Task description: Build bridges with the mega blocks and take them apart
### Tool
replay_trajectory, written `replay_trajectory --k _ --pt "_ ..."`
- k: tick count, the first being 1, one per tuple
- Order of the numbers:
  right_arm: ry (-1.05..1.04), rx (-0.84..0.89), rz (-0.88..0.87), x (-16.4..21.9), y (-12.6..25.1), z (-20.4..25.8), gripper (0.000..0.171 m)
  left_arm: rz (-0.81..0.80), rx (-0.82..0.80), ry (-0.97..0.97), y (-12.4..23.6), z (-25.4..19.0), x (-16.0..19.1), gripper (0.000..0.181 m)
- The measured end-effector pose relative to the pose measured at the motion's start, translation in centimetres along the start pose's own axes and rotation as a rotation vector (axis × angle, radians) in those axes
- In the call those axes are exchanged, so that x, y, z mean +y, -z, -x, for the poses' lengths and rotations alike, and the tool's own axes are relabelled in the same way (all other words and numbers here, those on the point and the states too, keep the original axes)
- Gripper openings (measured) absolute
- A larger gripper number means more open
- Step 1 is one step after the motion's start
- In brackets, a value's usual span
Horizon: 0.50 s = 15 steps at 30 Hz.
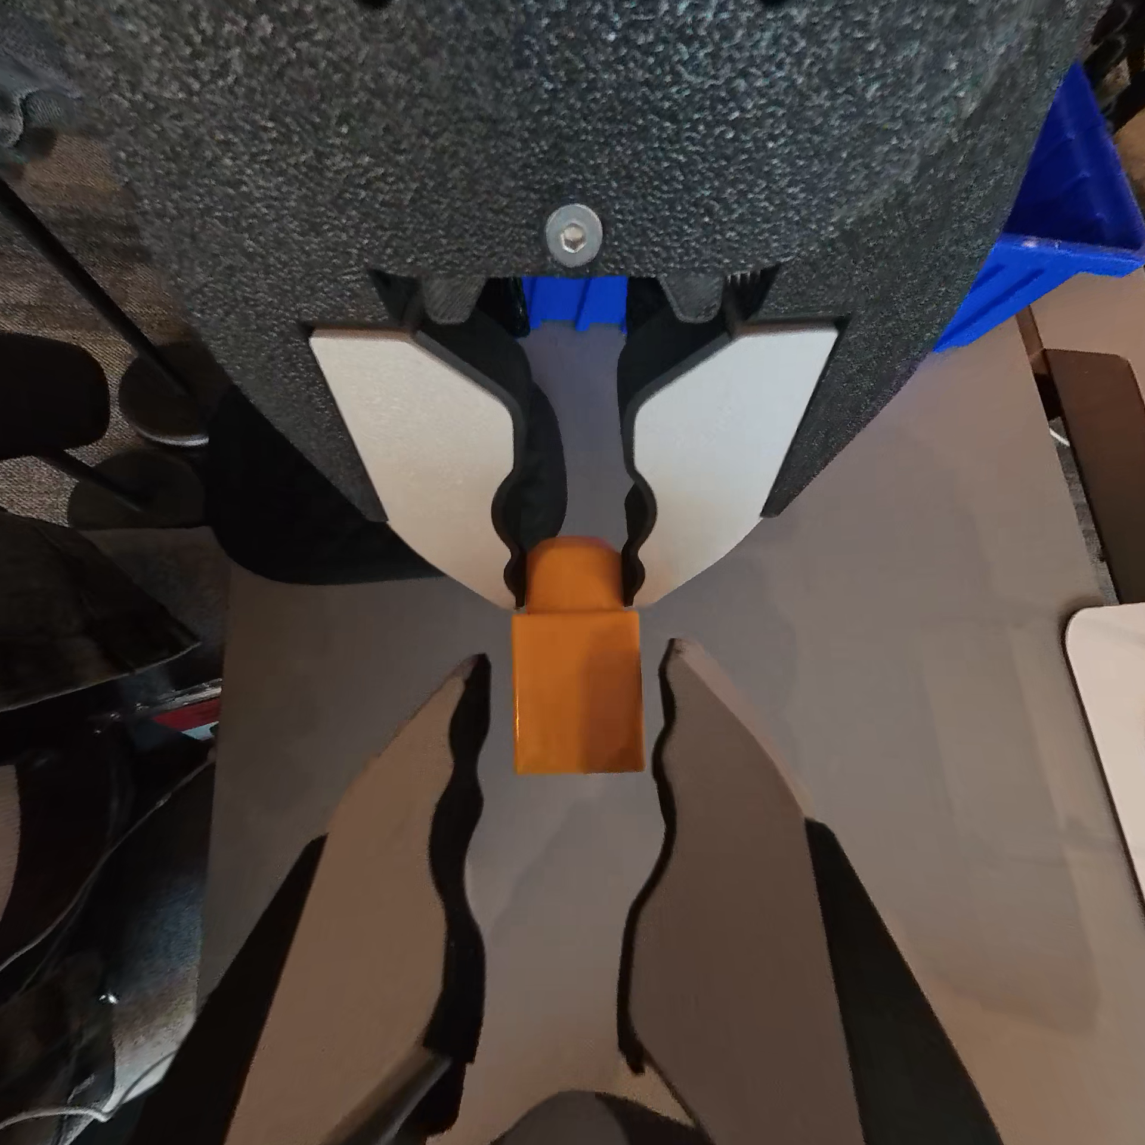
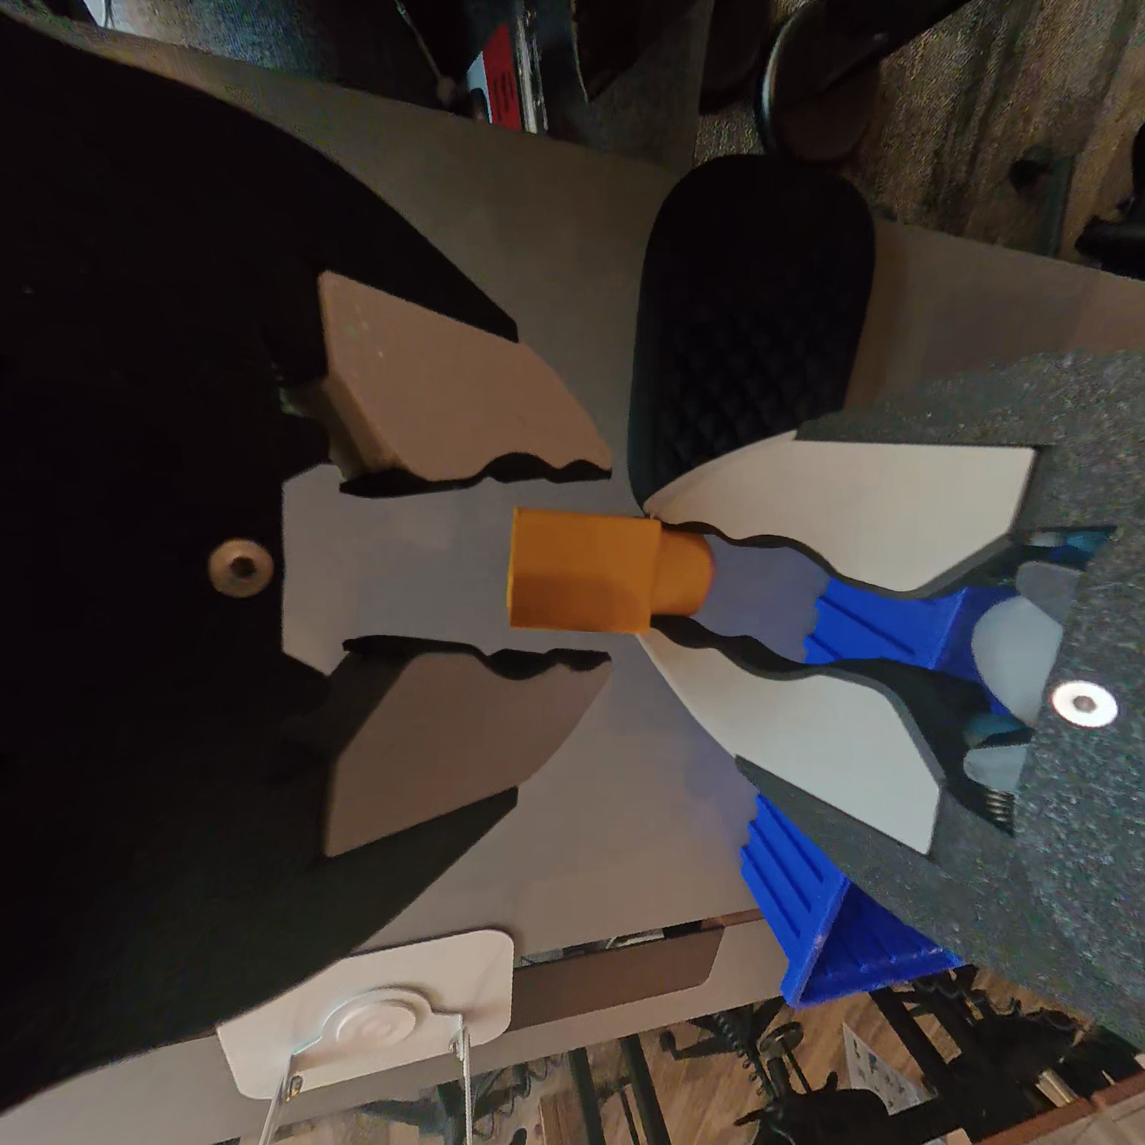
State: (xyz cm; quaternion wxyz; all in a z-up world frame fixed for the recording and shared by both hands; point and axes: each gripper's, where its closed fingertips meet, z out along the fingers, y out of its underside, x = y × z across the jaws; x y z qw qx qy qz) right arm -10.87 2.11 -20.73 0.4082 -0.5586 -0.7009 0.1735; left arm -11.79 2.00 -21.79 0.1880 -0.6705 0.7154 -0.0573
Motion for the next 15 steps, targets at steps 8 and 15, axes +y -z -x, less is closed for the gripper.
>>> replay_trajectory --k 8,15 --pt "-0.036 0.014 -0.082 0.1 1.0 -0.4 0.036 -0.142 -0.019 0.042 0.4 0.3 -1.2 0.031" --pt "-0.278 -0.046 -0.543 -2.8 5.3 -1.9 0.036 -0.678 -0.135 0.217 3.9 1.8 -4.2 0.051"
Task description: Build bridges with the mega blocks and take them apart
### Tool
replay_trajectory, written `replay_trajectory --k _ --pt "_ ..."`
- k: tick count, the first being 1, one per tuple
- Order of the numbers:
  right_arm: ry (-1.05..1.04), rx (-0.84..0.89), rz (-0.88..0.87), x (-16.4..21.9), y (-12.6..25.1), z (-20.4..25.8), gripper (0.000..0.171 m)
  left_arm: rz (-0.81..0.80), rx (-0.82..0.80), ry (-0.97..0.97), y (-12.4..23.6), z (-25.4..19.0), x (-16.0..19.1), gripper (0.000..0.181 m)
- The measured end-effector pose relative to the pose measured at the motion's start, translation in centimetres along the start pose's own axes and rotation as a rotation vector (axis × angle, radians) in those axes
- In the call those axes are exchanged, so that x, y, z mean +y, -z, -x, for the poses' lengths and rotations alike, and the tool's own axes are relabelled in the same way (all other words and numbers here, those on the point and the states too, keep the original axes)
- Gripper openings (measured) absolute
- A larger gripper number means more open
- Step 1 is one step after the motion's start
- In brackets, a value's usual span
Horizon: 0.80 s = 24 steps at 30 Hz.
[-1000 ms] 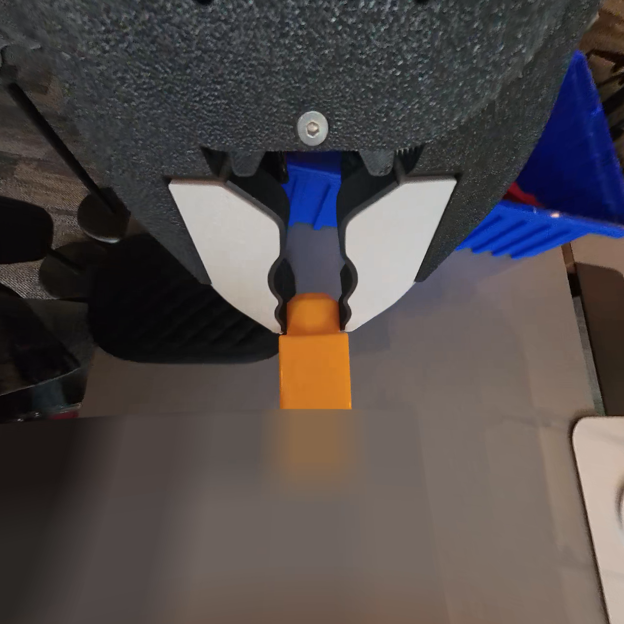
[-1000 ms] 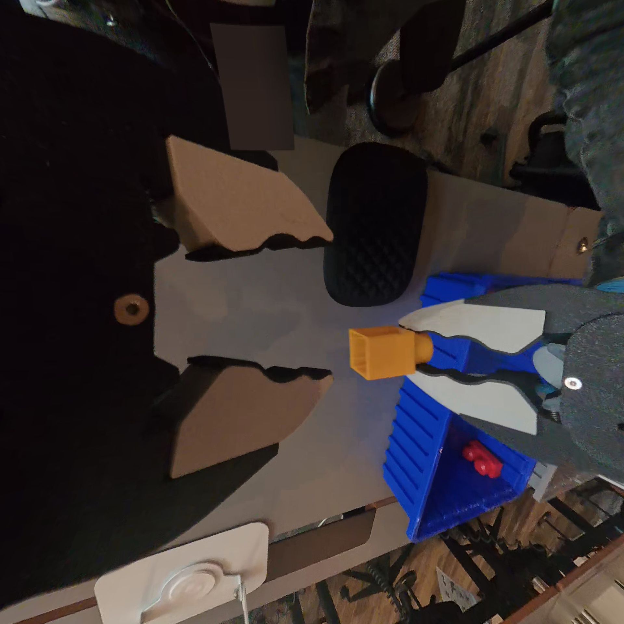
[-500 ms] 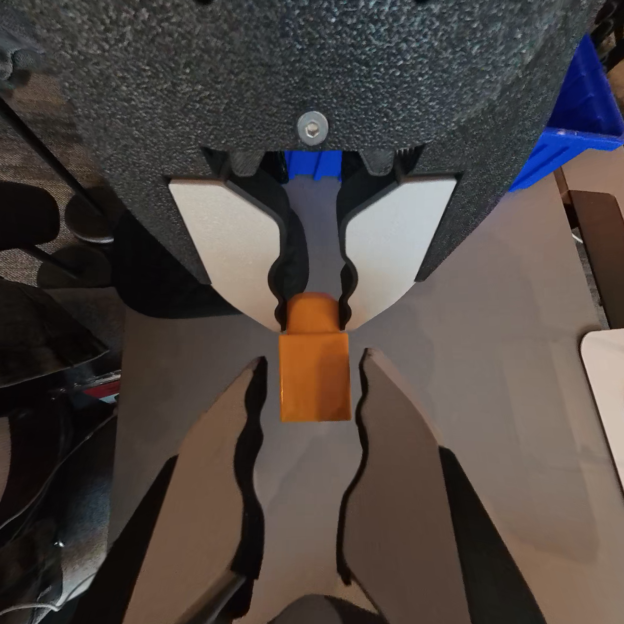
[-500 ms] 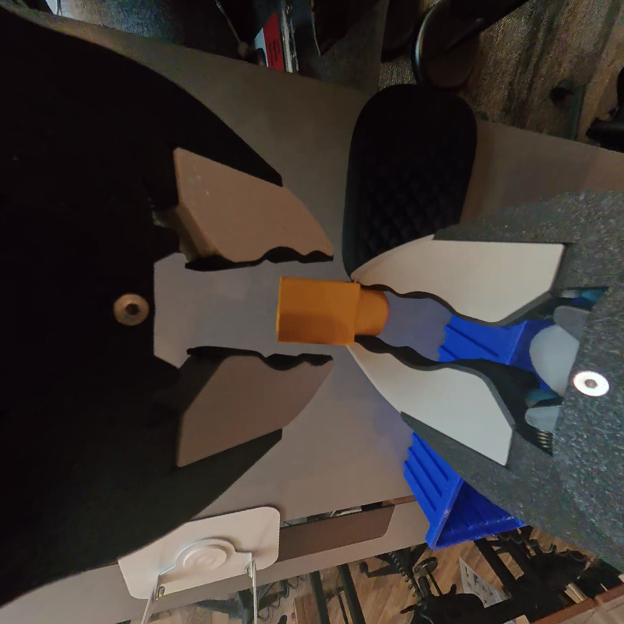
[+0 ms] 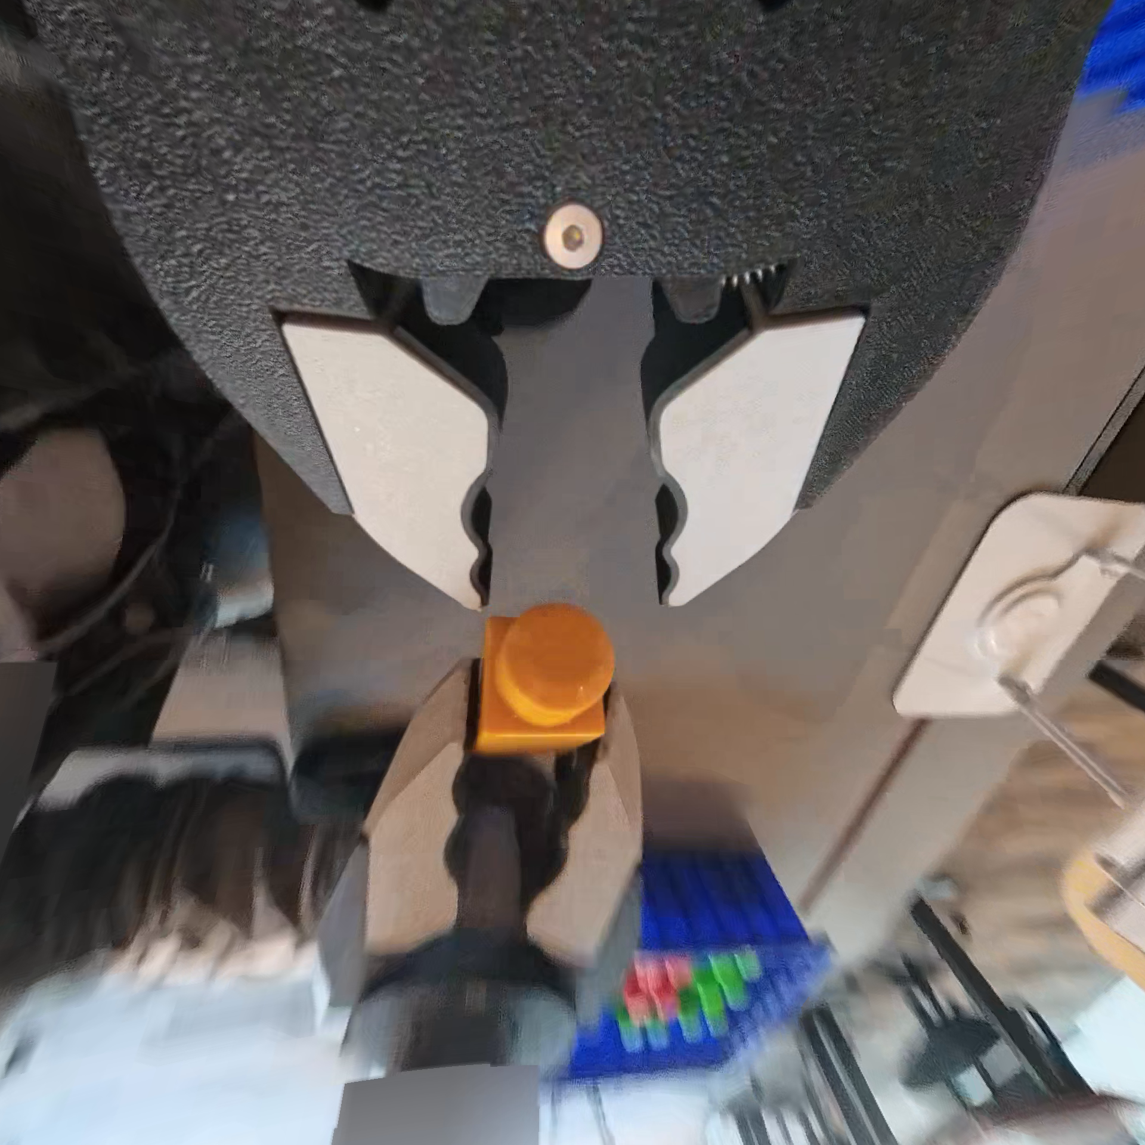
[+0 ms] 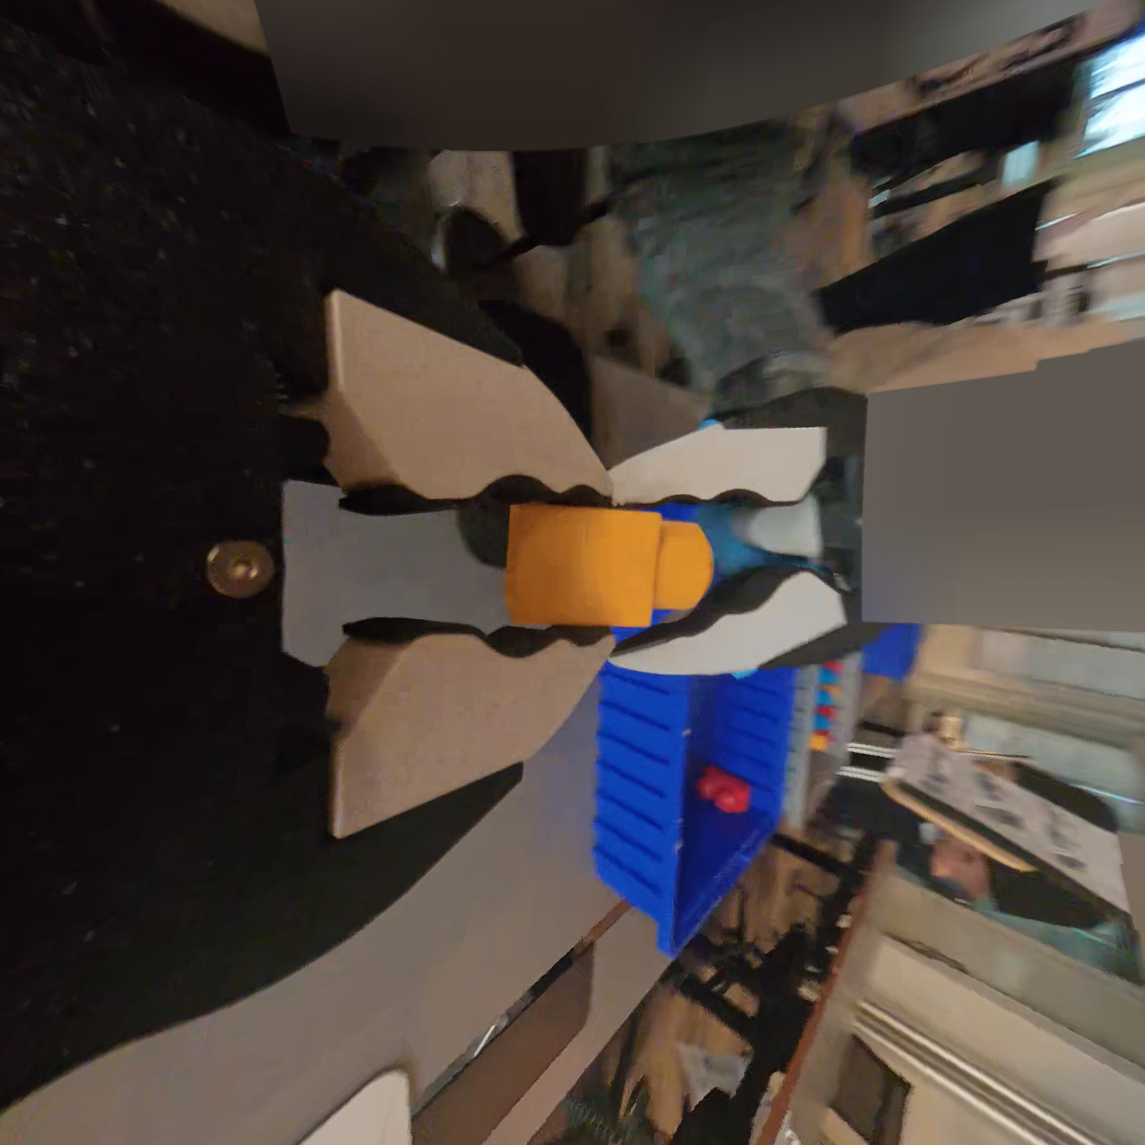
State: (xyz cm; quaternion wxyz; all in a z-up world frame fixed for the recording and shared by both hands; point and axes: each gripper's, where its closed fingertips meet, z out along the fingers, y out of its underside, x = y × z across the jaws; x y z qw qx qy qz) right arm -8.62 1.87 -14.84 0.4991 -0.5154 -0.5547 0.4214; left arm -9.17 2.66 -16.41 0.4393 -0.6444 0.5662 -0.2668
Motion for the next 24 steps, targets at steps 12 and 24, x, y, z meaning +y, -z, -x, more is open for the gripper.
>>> replay_trajectory --k 12,24 --pt "-0.114 -0.108 -0.347 -3.2 1.5 0.6 0.036 -0.510 0.081 0.228 0.5 -1.7 -4.7 0.060" --pt "-0.128 -0.145 -0.435 -4.1 1.7 1.1 0.036 -0.624 0.141 0.280 0.8 -2.3 -6.0 0.043"
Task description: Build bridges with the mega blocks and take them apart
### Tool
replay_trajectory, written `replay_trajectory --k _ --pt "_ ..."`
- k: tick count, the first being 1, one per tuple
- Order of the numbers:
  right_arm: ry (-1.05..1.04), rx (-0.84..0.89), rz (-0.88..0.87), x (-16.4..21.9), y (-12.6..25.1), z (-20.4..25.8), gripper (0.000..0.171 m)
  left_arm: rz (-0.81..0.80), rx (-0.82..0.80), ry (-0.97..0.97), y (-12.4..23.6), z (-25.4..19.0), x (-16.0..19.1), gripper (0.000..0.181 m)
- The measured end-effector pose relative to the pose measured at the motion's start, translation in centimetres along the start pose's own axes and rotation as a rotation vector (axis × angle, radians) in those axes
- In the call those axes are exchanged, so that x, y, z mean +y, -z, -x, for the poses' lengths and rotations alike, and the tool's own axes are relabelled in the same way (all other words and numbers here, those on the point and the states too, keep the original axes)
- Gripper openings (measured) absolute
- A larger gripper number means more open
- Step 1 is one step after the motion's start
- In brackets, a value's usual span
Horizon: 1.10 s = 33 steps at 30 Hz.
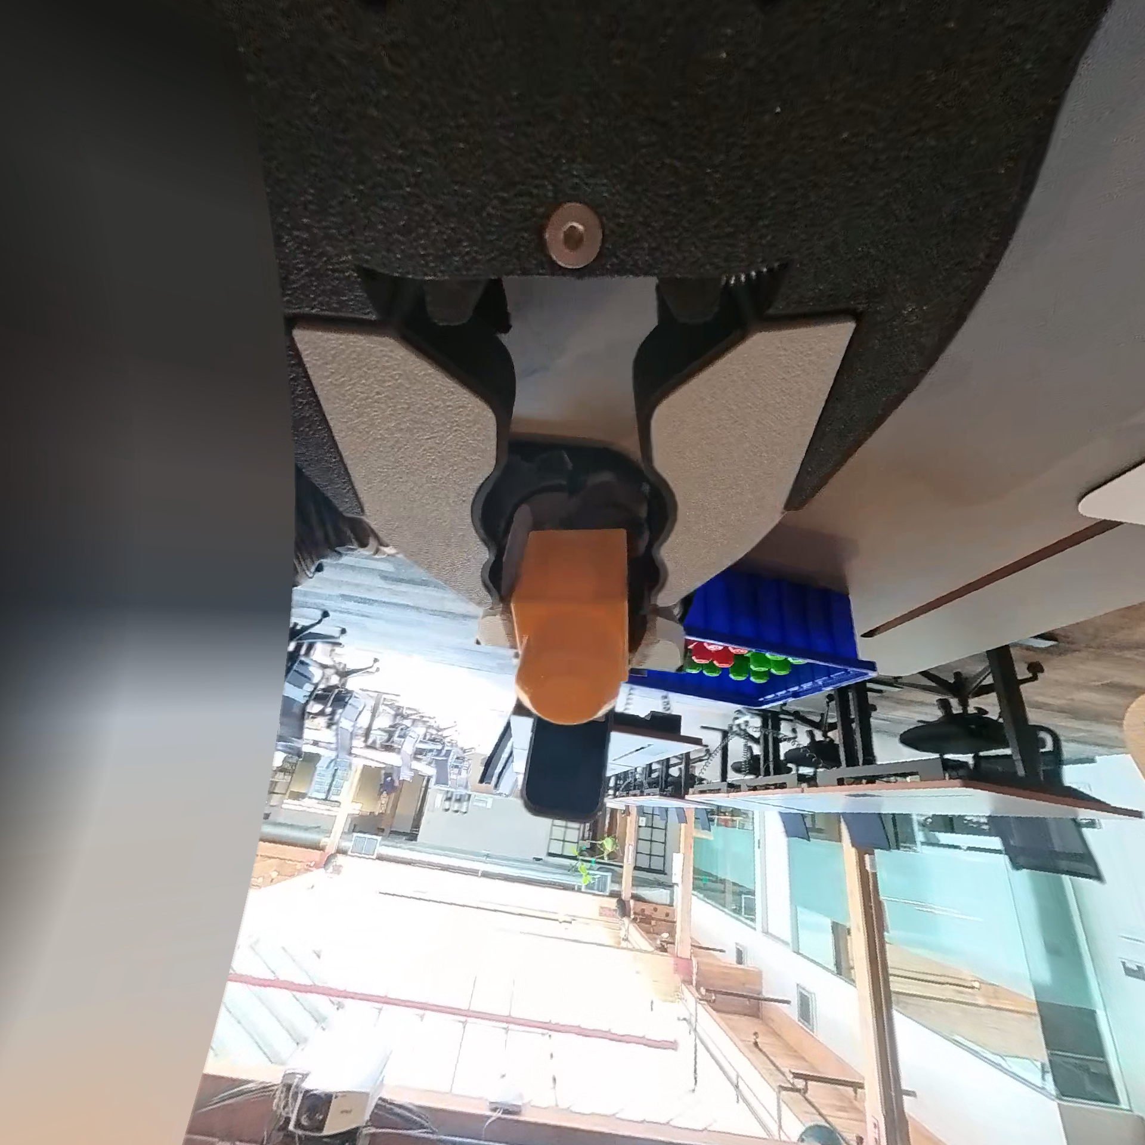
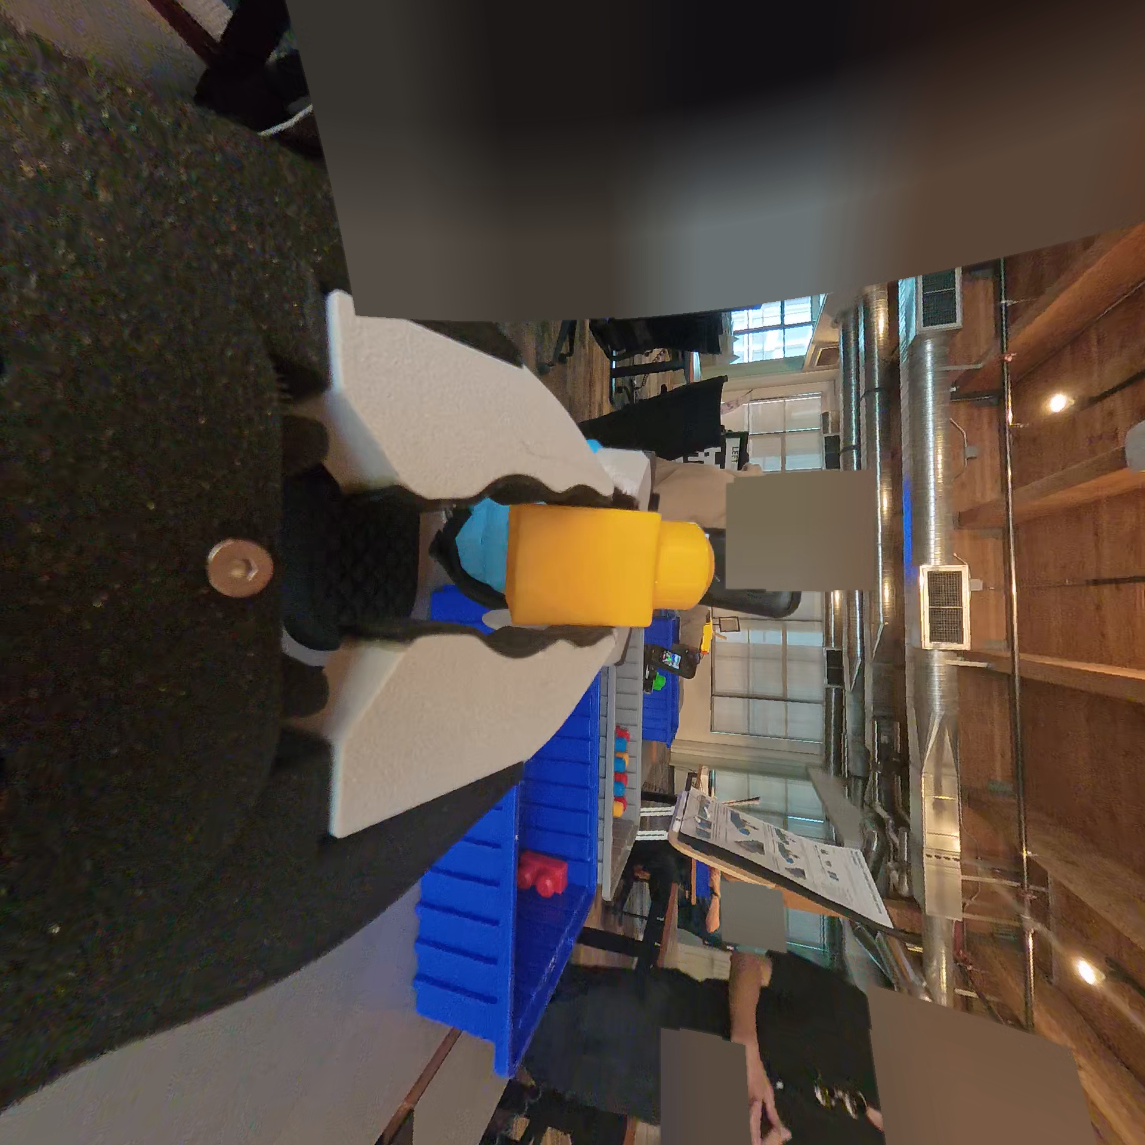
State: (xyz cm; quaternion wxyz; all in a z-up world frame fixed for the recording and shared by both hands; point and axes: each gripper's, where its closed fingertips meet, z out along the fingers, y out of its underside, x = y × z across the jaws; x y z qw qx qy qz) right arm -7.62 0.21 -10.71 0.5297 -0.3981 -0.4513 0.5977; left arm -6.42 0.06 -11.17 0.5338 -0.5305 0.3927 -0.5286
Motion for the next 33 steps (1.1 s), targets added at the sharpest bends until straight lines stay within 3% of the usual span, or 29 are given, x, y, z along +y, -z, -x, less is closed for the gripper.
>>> replay_trajectory --k 10,16,24,33 --pt "-0.048 -0.060 0.052 0.7 0.0 0.5 0.036 0.034 -0.009 -0.066 0.4 -0.6 0.6 0.033" --pt "-0.011 -0.049 0.307 2.5 1.0 0.2 0.065 0.133 -0.036 -0.080 1.1 -0.5 2.3 0.033" --pt "0.086 -0.129 0.497 3.8 1.5 2.5 0.050 0.375 -0.011 -0.119 0.8 -0.9 7.5 0.033" --pt "0.091 -0.132 0.521 5.1 1.6 2.7 0.039 0.407 0.031 -0.123 0.9 -1.4 8.1 0.033"
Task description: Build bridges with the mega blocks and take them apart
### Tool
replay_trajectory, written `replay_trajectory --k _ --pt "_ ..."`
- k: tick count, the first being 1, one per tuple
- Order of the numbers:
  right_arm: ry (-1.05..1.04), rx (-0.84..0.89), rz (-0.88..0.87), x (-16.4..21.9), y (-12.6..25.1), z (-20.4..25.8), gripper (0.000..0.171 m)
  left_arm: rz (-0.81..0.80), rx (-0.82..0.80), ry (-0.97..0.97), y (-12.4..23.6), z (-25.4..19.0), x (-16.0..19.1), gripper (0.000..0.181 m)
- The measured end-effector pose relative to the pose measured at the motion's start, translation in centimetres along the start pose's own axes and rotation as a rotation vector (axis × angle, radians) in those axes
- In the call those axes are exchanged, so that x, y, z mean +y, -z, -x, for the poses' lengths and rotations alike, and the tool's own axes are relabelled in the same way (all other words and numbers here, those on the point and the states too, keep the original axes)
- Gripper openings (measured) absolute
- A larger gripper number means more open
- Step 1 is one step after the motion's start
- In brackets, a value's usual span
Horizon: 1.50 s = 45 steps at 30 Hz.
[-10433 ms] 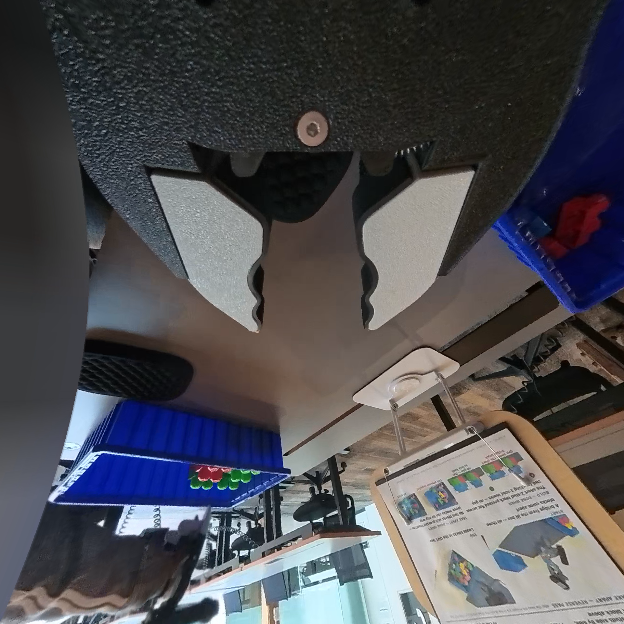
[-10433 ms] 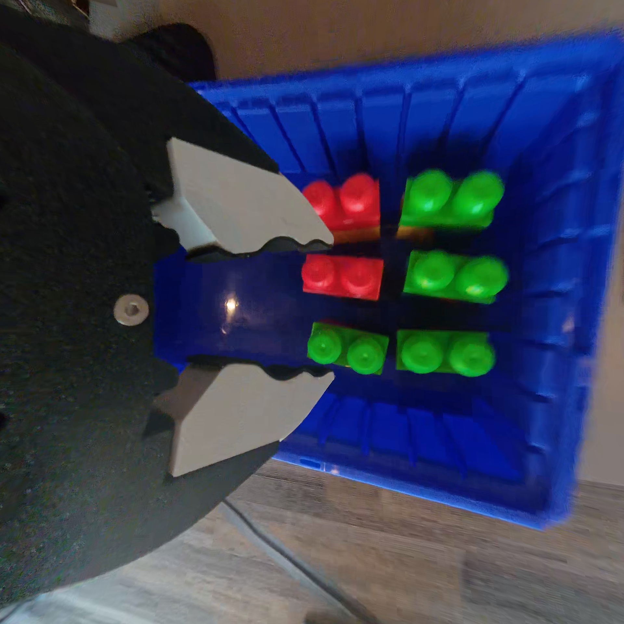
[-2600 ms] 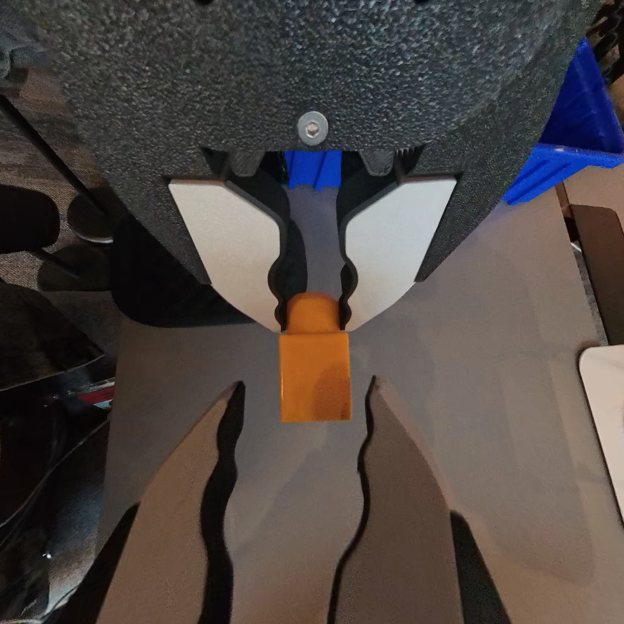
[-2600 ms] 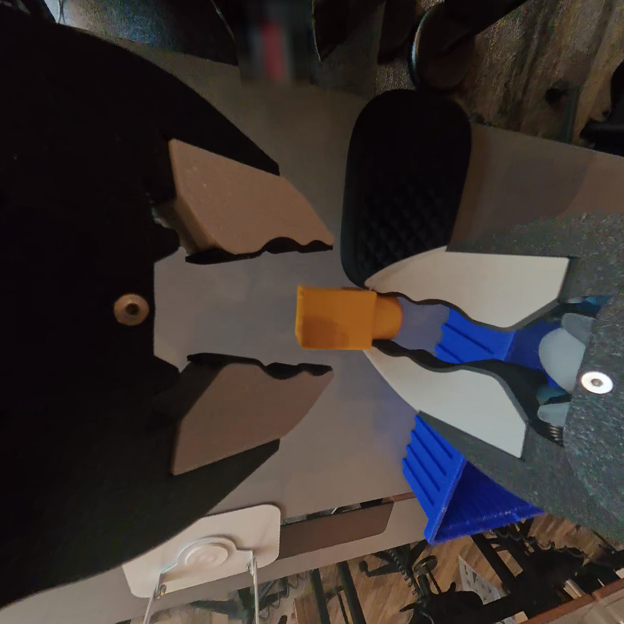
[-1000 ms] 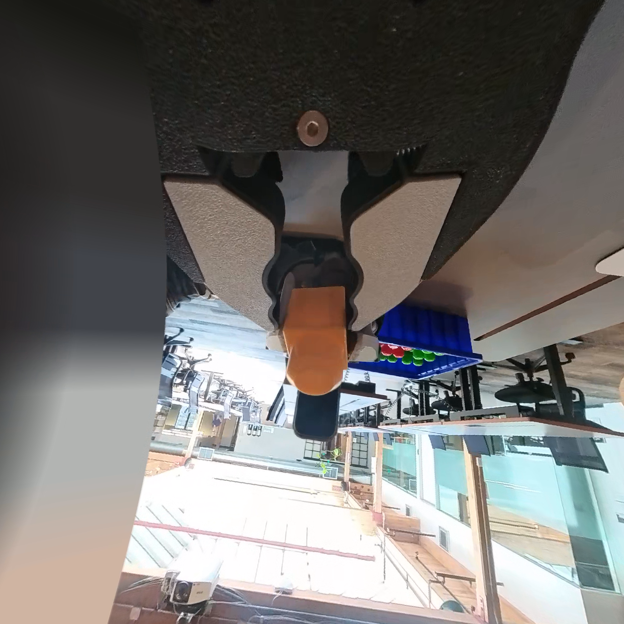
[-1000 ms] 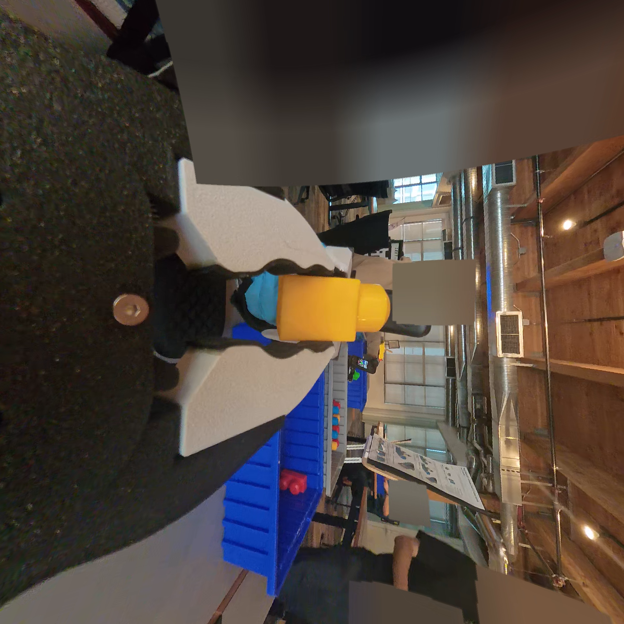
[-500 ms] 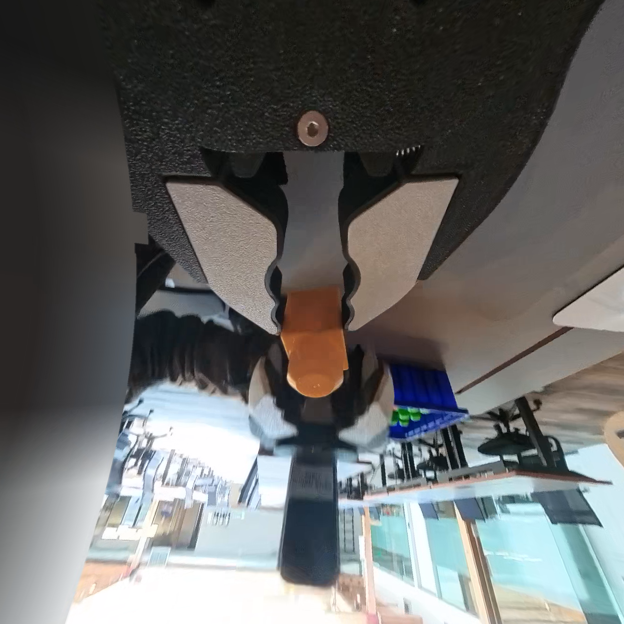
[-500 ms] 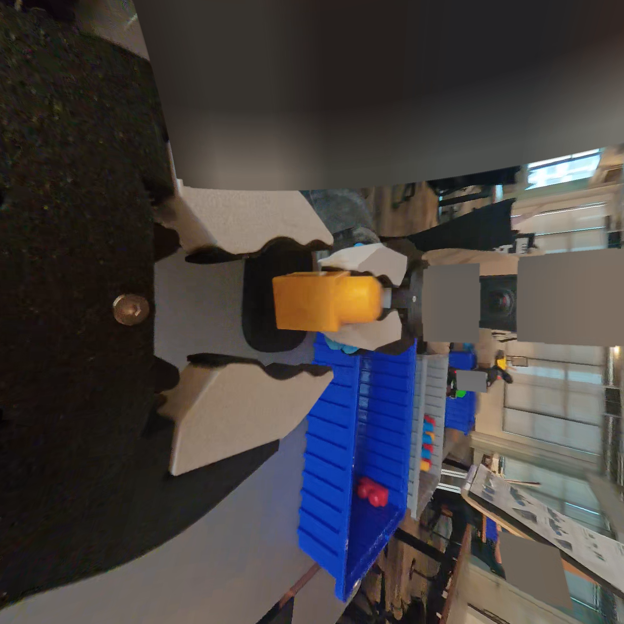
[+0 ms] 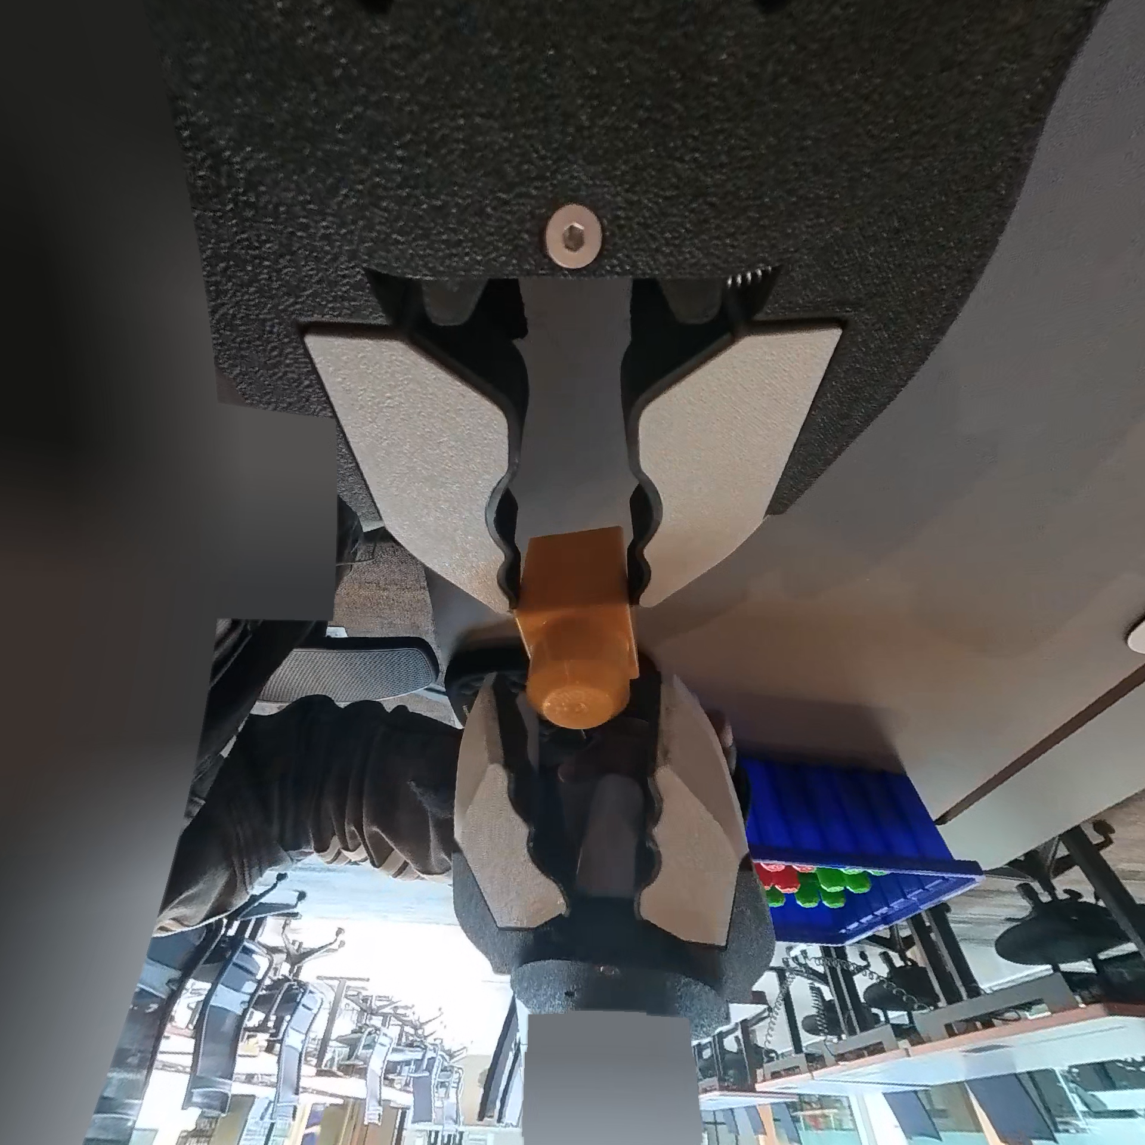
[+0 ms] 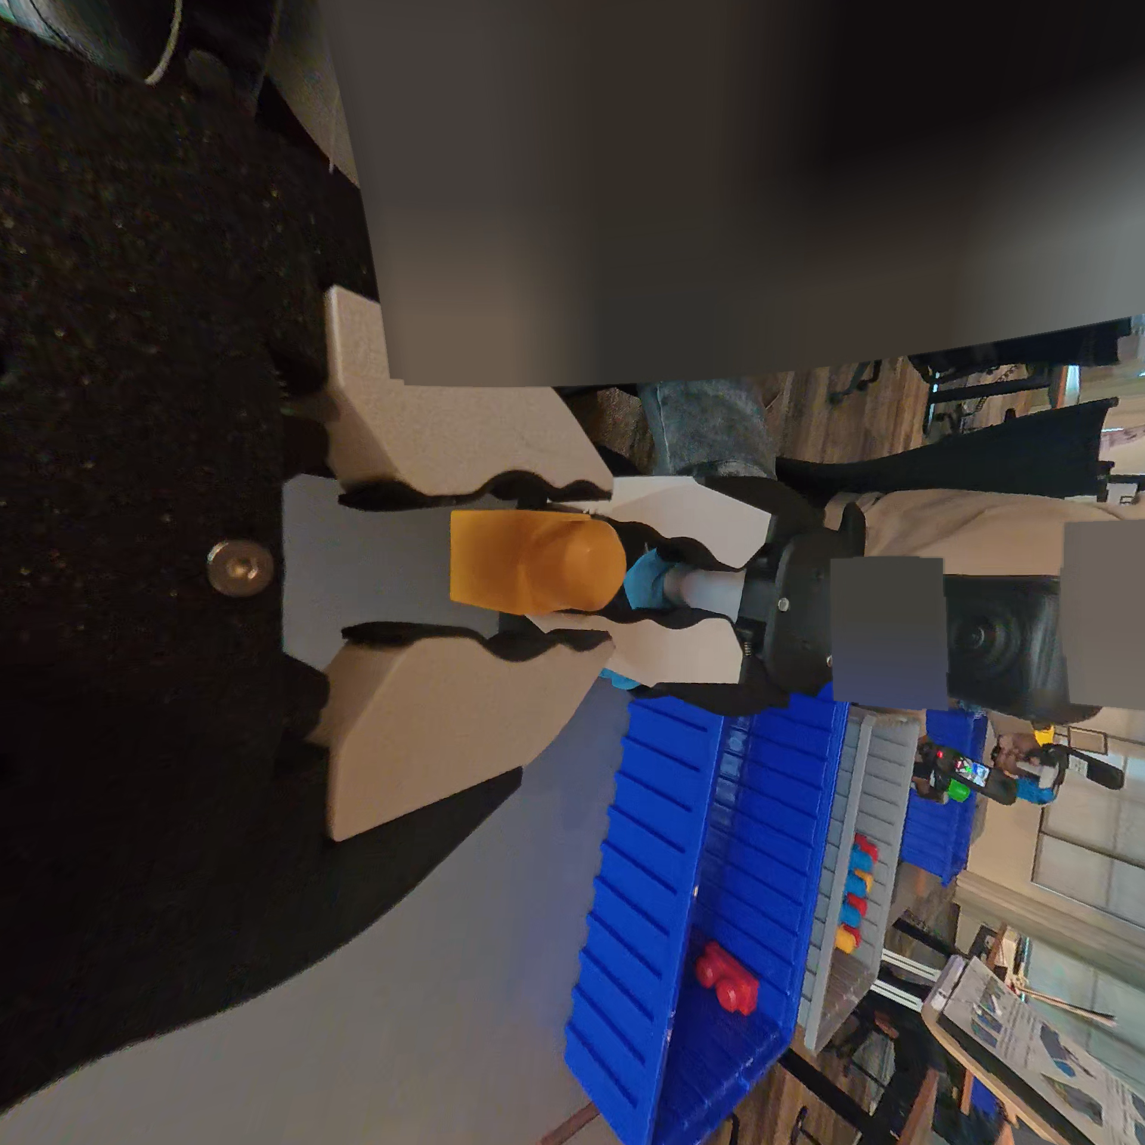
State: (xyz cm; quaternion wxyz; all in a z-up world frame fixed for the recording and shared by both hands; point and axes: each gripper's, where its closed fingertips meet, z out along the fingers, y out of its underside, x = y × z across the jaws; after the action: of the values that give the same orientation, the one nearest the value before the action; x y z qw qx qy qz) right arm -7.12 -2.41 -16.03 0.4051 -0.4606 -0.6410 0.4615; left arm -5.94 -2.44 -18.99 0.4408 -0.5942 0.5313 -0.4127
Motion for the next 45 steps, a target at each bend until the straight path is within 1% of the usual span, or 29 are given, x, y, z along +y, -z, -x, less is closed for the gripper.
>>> replay_trajectory --k 4,6,11,12,14,16,17,20,24,29,32,35,45 --pt "0.007 -0.005 0.011 0.2 -0.3 0.1 0.036 0.000 0.009 -0.005 -0.1 -0.1 -0.1 0.033" --pt "0.013 -0.011 0.008 0.3 -0.3 0.2 0.029 0.000 0.010 -0.010 0.0 -0.1 -0.1 0.033" --pt "0.042 0.025 -0.013 0.1 -0.2 0.0 0.028 -0.009 -0.013 -0.023 0.1 0.2 -0.3 0.034" --pt "0.044 0.044 -0.022 0.1 -0.2 -0.1 0.028 -0.004 -0.033 -0.030 0.3 0.4 -0.3 0.037" --pt "0.031 0.079 -0.034 0.3 0.0 -0.7 0.028 0.019 -0.121 -0.036 1.1 1.6 -0.1 0.072" --pt "0.000 0.108 -0.030 1.2 0.1 -1.5 0.028 0.030 -0.213 -0.040 2.6 2.7 -0.1 0.083" --pt "-0.020 0.119 -0.028 1.8 0.1 -2.0 0.028 0.020 -0.257 -0.036 3.7 3.2 -0.3 0.085" --pt "-0.072 0.160 0.014 4.4 -0.1 -3.7 0.028 -0.008 -0.395 -0.033 7.4 4.3 -1.2 0.085" --pt "-0.088 0.210 0.077 7.9 -0.7 -5.6 0.028 -0.065 -0.544 -0.066 11.9 4.5 -2.8 0.082" --pt "-0.137 0.238 0.179 11.6 -1.6 -7.2 0.028 -0.102 -0.680 -0.106 15.5 4.1 -3.7 0.080" --pt "-0.162 0.226 0.220 12.9 -2.1 -7.7 0.028 -0.113 -0.705 -0.126 16.5 3.6 -3.9 0.078" --pt "-0.170 0.219 0.234 13.3 -2.4 -7.9 0.028 -0.137 -0.714 -0.131 17.2 3.2 -4.1 0.077" --pt "-0.174 0.216 0.221 14.1 -2.7 -8.0 0.028 -0.162 -0.731 -0.137 18.4 3.0 -4.2 0.076"
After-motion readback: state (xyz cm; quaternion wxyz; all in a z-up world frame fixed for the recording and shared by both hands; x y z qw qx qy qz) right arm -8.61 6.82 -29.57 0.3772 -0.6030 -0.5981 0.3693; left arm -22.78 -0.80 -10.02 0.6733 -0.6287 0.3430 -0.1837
